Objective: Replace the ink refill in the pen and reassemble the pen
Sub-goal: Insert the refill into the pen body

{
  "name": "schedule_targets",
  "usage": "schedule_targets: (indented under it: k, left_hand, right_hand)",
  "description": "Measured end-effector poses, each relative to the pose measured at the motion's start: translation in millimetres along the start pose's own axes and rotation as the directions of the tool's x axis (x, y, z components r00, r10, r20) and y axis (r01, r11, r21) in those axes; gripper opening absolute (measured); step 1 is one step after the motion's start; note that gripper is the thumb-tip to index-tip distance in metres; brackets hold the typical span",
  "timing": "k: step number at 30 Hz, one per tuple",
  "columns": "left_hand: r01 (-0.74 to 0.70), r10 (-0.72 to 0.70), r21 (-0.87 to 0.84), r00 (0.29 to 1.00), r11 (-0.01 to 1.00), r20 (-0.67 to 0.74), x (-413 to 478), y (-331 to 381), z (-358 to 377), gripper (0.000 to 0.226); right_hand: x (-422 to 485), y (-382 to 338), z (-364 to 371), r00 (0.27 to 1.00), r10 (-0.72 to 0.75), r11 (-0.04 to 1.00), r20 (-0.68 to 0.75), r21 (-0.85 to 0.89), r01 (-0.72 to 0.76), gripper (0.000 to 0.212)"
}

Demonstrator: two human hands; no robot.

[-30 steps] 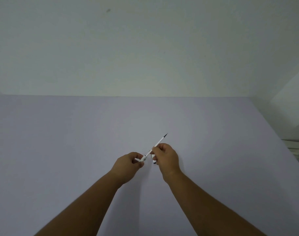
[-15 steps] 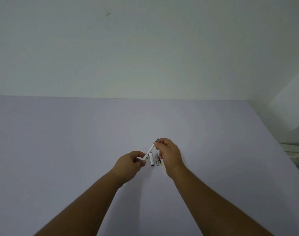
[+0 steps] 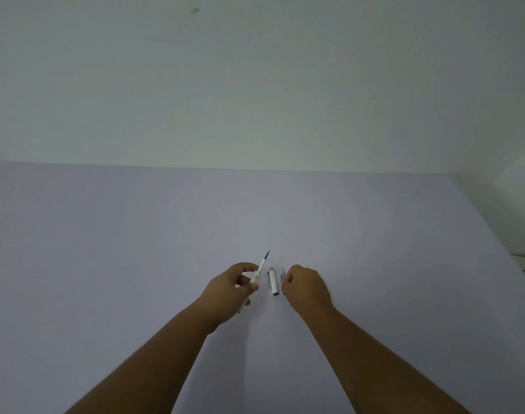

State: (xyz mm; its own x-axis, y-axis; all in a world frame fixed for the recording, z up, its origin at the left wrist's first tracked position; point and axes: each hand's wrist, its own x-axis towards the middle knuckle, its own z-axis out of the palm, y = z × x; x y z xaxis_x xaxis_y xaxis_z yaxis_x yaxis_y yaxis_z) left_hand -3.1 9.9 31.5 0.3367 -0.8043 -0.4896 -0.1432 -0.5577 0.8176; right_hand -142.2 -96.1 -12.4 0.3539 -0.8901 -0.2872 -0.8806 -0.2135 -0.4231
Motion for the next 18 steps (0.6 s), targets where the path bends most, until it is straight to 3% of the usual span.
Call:
schedule_targets:
  k: [4,11,18]
  left_hand:
    - [0.002,-0.002,0.001,1.000,1.000,0.013,3,0,-1,0.026]
    - [0.008,-0.008,-0.004,1.000,1.000,0.022,4,-1,-2,0.025]
    - [0.005,-0.005,0.009,1.000,1.000,0.025,4,-1,-2,0.024]
  right_hand:
    - [3,-1,8,0.999,-0.008,0.999,-0.039,-0.041,0.006,0.026]
    - [3,0,12,1.000,0.011,0.999,-0.023,0.038,-0.010,0.011]
    - [2,-2,15,0.999,-0.033,0.999,-0.037,0.006,0.033,0.022]
